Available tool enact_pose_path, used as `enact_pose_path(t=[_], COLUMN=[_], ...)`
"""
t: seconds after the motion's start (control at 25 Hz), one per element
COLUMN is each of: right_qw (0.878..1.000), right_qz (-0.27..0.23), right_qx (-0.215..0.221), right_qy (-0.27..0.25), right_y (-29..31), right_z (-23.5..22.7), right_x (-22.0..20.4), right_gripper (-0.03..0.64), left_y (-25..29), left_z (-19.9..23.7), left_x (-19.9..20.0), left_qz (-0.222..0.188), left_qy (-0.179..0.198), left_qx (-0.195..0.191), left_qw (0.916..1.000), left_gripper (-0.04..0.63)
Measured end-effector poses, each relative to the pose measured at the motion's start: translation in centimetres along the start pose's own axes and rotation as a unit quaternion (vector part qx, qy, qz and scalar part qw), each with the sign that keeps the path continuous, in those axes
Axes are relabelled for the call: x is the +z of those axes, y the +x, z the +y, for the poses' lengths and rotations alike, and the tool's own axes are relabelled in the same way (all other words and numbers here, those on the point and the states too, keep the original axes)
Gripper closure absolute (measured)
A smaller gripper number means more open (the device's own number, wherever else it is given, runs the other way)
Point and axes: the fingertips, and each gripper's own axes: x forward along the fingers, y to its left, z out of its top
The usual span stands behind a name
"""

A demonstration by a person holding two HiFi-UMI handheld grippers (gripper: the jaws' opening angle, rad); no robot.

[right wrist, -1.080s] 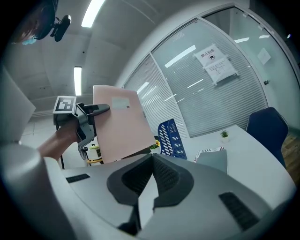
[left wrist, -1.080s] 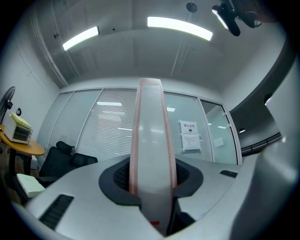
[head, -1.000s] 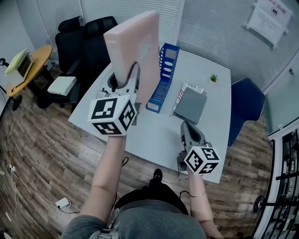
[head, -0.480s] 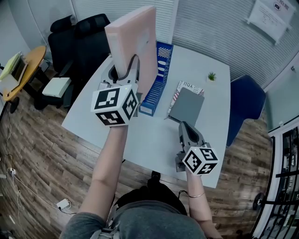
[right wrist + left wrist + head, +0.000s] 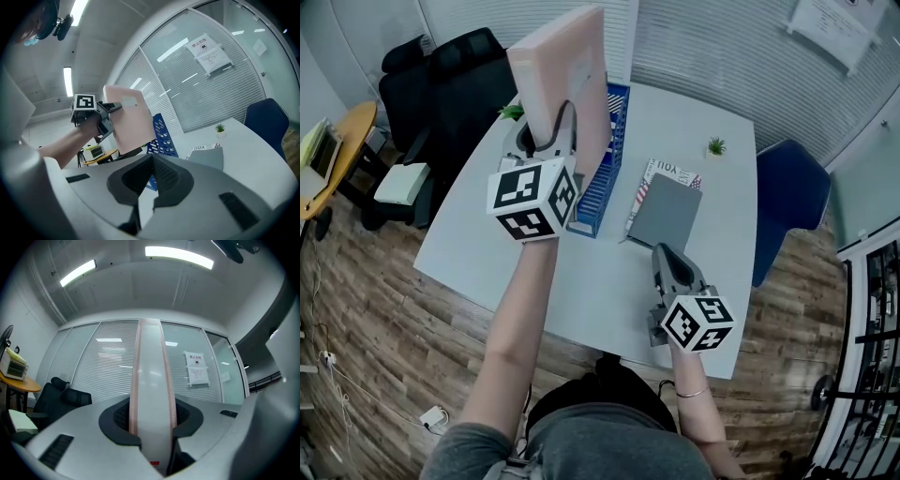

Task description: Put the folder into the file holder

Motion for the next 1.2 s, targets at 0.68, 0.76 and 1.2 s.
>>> enact_pose_path(t=[0.68, 0.76, 1.2], right_qw=[1.0, 0.999, 0.999], right_qz=[0.019, 0.021, 0.028], right_qx=[-0.008, -0.008, -0.017], right_qy=[0.023, 0.025, 0.033], right_y=[0.6, 0.6, 0.4], right_z=[-1.9, -2.0, -2.9], right_x=[-1.6, -1.9, -2.8], right_gripper=[0.615, 0.615, 0.615], left_y=[1.3, 1.1, 0.7], left_z=[-1.2, -1.3, -1.4], left_x=[-3.8, -4.2, -6.3], left_qz=[-0.031, -0.032, -0.049], left_qy=[0.026, 0.025, 0.033], left_qx=[0.01, 0.013, 0.022], left_qw=[0.9991, 0.9991, 0.998], left_gripper=[0.445, 0.446, 0.445])
